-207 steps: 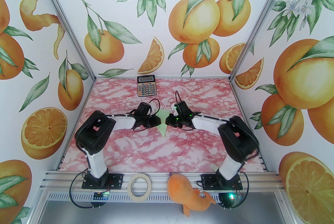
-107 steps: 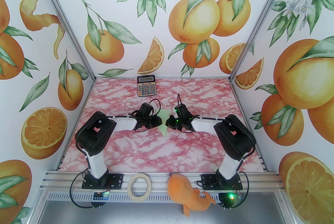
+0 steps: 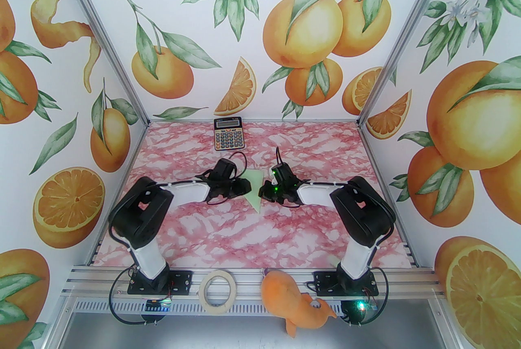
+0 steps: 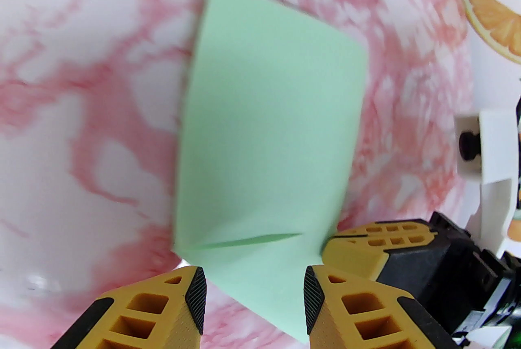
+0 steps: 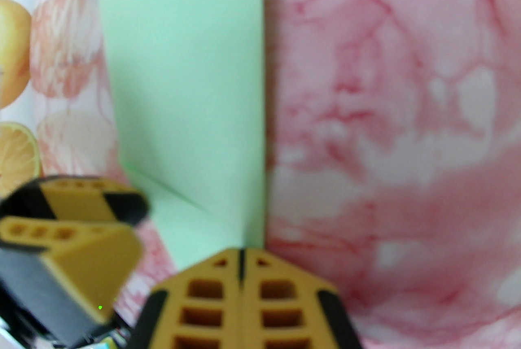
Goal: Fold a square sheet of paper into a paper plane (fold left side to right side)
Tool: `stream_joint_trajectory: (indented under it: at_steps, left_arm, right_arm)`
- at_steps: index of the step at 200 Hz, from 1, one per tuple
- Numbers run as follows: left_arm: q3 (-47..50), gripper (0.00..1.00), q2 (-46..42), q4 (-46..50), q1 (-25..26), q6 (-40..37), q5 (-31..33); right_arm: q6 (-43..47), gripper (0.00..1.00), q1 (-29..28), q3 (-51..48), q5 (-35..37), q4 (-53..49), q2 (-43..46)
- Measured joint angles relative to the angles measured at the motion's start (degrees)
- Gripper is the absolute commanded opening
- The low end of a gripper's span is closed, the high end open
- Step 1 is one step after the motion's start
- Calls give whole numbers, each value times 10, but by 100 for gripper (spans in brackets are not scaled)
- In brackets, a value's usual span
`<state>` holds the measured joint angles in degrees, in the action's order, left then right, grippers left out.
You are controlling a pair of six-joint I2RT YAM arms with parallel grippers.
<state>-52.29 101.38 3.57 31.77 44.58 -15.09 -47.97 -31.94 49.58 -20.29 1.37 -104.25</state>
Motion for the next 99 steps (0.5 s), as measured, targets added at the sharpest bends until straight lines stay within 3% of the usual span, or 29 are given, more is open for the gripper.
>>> stream_joint_trajectory:
  at_steps: [99]
  left_arm:
    - [-5,47,14,9,-4,-1,3]
  right_arm:
    - [0,0,0,-3,0,6,0]
